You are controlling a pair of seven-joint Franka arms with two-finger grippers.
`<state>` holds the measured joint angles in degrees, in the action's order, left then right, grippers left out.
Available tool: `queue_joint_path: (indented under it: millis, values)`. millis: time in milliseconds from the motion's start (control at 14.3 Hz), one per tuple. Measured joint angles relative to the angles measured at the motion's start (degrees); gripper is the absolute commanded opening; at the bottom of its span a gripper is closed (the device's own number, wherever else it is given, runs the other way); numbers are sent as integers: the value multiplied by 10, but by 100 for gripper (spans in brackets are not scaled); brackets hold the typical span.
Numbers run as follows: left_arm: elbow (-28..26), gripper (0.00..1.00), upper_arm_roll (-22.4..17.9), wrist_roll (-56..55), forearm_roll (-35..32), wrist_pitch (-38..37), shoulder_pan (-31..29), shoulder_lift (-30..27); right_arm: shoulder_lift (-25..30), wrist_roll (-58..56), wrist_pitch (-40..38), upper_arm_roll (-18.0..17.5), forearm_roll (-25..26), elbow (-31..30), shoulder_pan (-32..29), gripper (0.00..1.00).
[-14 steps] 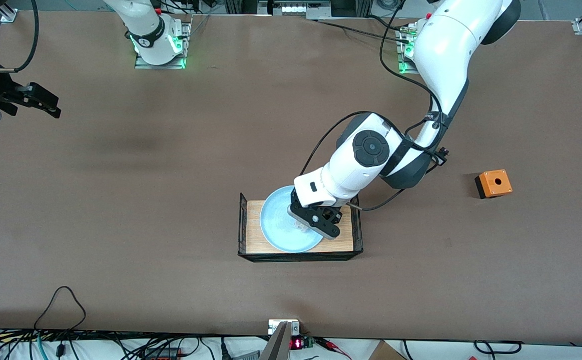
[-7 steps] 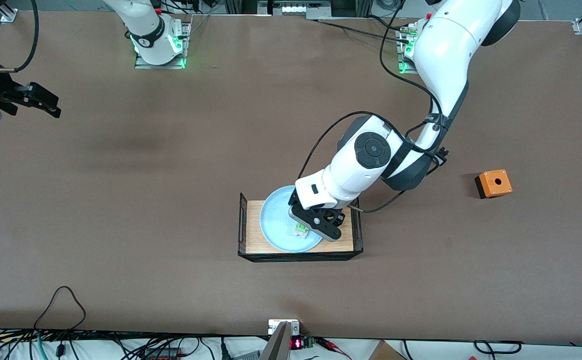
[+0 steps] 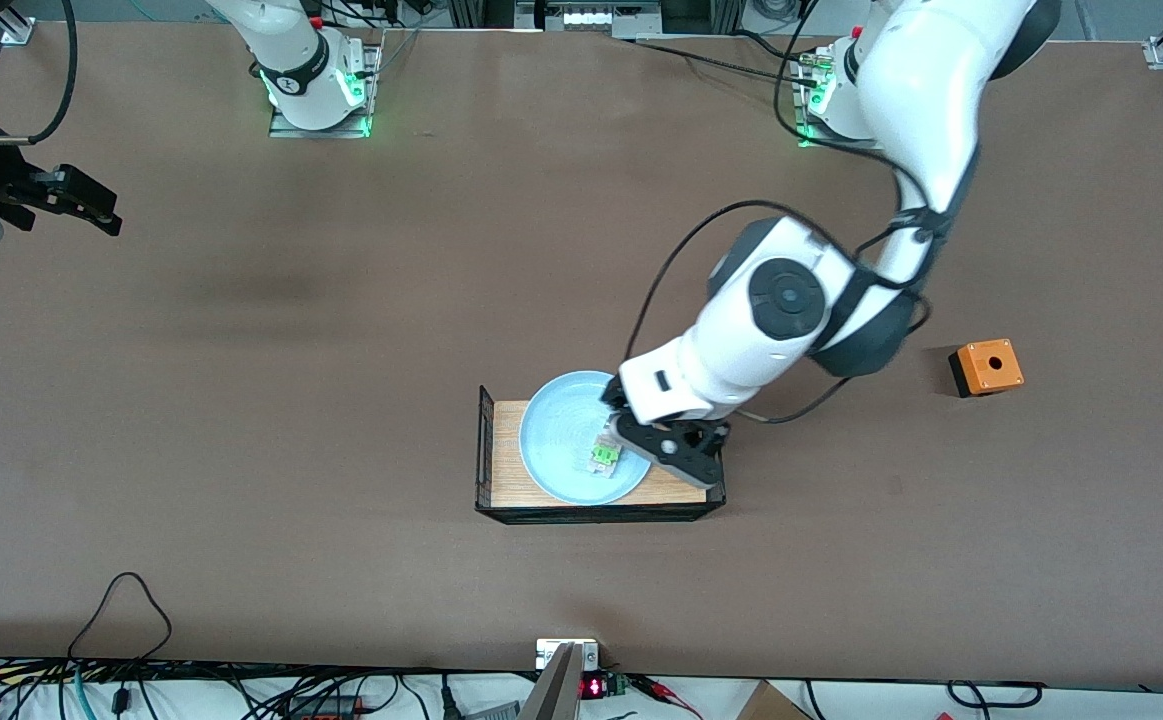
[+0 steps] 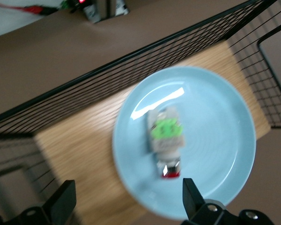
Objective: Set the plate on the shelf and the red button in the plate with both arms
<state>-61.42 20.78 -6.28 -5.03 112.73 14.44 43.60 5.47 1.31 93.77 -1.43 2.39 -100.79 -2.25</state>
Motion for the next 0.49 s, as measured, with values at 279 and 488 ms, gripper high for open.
queue_joint_path:
  millis: [279,488]
  values:
    - [2,100,0,0,0,-191,-50,-76,0,0,0,0,0,0,0,100]
    - [2,100,-3,0,-3,-307,-95,-123,0,0,0,0,0,0,0,100]
